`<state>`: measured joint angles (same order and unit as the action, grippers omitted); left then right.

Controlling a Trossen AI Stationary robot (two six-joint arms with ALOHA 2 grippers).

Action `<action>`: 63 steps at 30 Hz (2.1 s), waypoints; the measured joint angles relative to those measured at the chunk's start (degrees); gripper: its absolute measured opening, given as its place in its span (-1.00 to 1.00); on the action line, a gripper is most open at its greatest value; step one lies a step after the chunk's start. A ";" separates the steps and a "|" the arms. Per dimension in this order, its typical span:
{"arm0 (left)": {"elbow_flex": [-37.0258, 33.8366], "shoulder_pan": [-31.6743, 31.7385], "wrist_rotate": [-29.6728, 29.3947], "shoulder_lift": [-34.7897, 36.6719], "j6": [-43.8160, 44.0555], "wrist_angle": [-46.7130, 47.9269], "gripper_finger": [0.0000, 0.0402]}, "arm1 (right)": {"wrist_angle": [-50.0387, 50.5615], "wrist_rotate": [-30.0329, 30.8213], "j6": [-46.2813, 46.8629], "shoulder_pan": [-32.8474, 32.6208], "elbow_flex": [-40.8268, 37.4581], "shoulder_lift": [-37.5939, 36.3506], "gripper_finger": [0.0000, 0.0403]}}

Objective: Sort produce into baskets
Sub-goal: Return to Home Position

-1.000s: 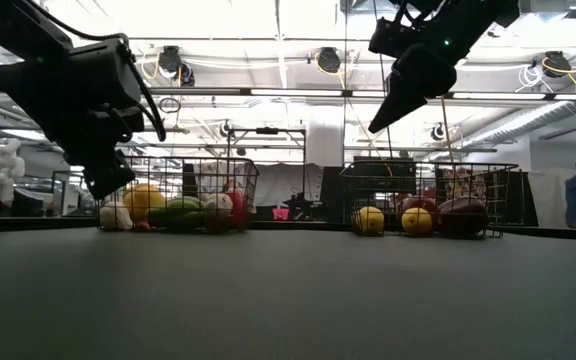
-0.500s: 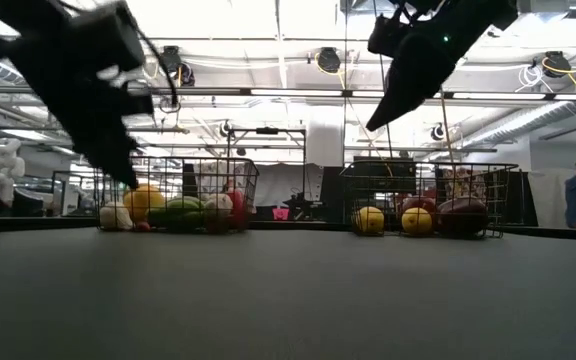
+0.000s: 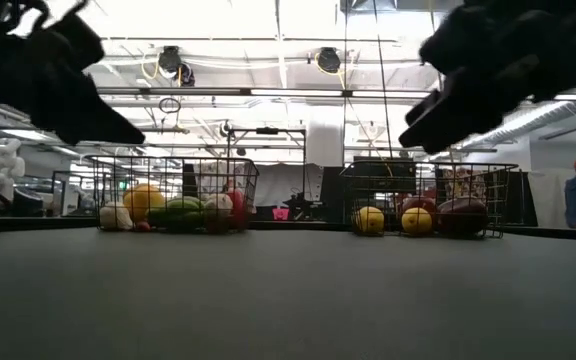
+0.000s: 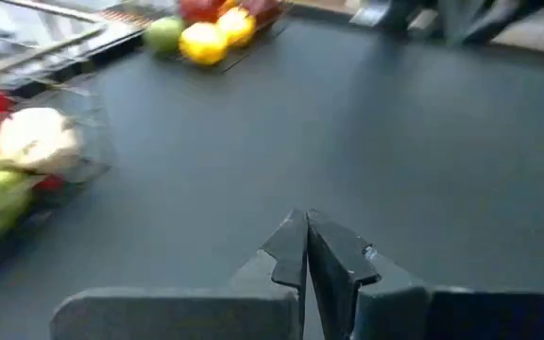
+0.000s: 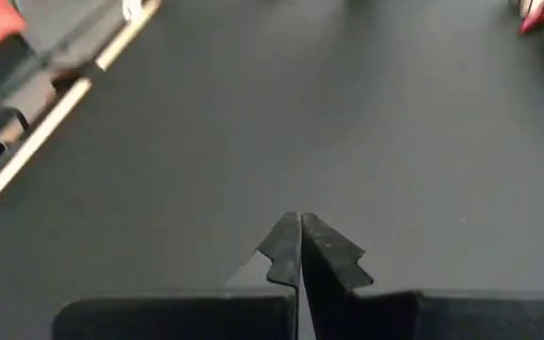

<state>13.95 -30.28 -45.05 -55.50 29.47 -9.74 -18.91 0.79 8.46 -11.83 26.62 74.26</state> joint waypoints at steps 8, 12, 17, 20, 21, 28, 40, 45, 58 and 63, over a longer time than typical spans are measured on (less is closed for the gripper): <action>-13.41 -3.57 1.43 -0.32 -8.64 -30.62 -0.92 | -31.15 2.44 -0.38 -2.91 -15.87 0.00 -0.98; -13.57 -3.61 3.90 -0.48 -12.42 -30.96 -0.92 | -35.81 2.20 -0.43 -2.42 -20.09 -0.02 -0.98; -13.59 -3.61 6.40 -0.51 -16.34 -32.94 -0.92 | -39.81 2.21 0.34 -2.41 -23.33 -0.02 -0.98; -13.59 -3.61 7.22 -0.51 -19.13 -34.72 -0.92 | -41.06 2.30 0.72 -2.38 -24.86 -0.46 -0.98; -13.59 -3.61 7.29 -0.51 -19.59 -35.40 -0.92 | -41.29 2.33 1.13 -2.36 -25.34 -0.75 -0.98; -13.61 -3.61 7.36 -0.38 -20.93 -36.35 -0.92 | -36.81 2.03 2.06 -2.03 -25.87 -5.70 -0.98; -13.64 0.45 15.33 4.56 -25.66 -36.50 -0.98 | -21.55 2.15 -0.36 -1.39 -25.84 -25.28 -0.98; -13.64 3.00 18.79 8.93 -27.32 -33.66 -0.99 | -10.92 2.15 -0.32 -0.84 -25.84 -34.54 -0.98; -13.64 8.51 22.43 20.70 -28.45 -21.41 -0.99 | 4.73 1.89 -1.61 -0.85 -25.82 -51.80 -0.98; -13.65 9.93 22.43 25.24 -28.45 -16.94 -1.00 | 9.70 1.89 -1.59 -0.85 -25.82 -56.72 -0.98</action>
<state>0.30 -20.34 -22.61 -30.26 1.02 -26.68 -9.21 2.68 6.87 -12.69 0.80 17.54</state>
